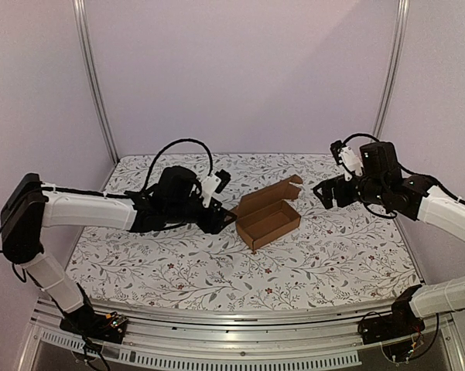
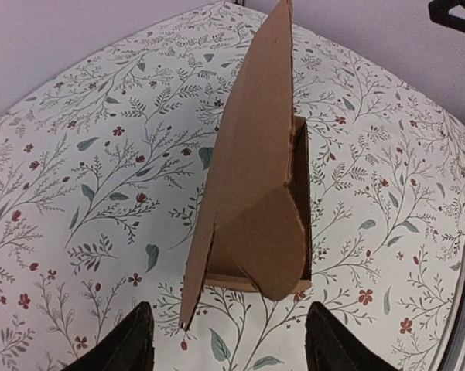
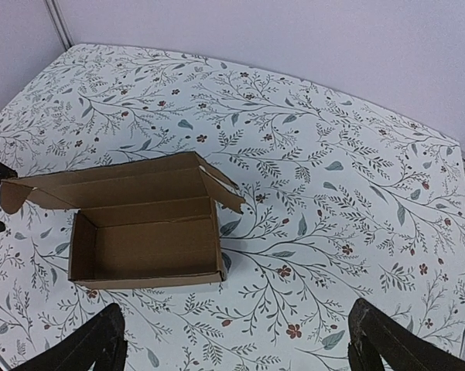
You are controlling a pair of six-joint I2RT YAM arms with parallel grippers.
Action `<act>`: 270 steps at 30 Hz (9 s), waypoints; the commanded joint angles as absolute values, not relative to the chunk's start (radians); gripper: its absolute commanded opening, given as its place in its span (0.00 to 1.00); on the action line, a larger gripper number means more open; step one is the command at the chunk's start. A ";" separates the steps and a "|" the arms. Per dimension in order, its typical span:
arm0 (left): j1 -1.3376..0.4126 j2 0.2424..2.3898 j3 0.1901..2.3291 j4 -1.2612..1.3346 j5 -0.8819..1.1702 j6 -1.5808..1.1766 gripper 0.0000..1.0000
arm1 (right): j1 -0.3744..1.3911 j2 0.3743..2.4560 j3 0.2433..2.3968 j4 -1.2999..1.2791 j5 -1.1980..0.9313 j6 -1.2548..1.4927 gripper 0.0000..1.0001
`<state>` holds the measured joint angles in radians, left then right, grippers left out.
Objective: Fold the paper box
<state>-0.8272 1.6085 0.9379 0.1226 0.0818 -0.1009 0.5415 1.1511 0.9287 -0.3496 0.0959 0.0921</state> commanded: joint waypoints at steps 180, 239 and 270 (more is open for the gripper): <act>-0.922 1.377 0.575 0.301 -0.076 -0.234 0.29 | 0.812 1.471 0.787 0.098 0.049 0.270 0.00; -0.956 1.511 0.817 0.050 -0.132 -0.563 0.00 | 1.000 1.439 0.705 0.002 0.311 0.336 0.00; -1.045 1.518 0.763 0.040 -0.225 -0.672 0.00 | 1.136 1.404 0.687 -0.020 0.427 0.383 0.00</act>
<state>-1.0061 1.5059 0.8024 0.0521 -0.2382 -0.6353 1.1149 1.3846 0.7067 -0.0364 0.4202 0.3668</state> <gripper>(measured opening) 0.005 0.005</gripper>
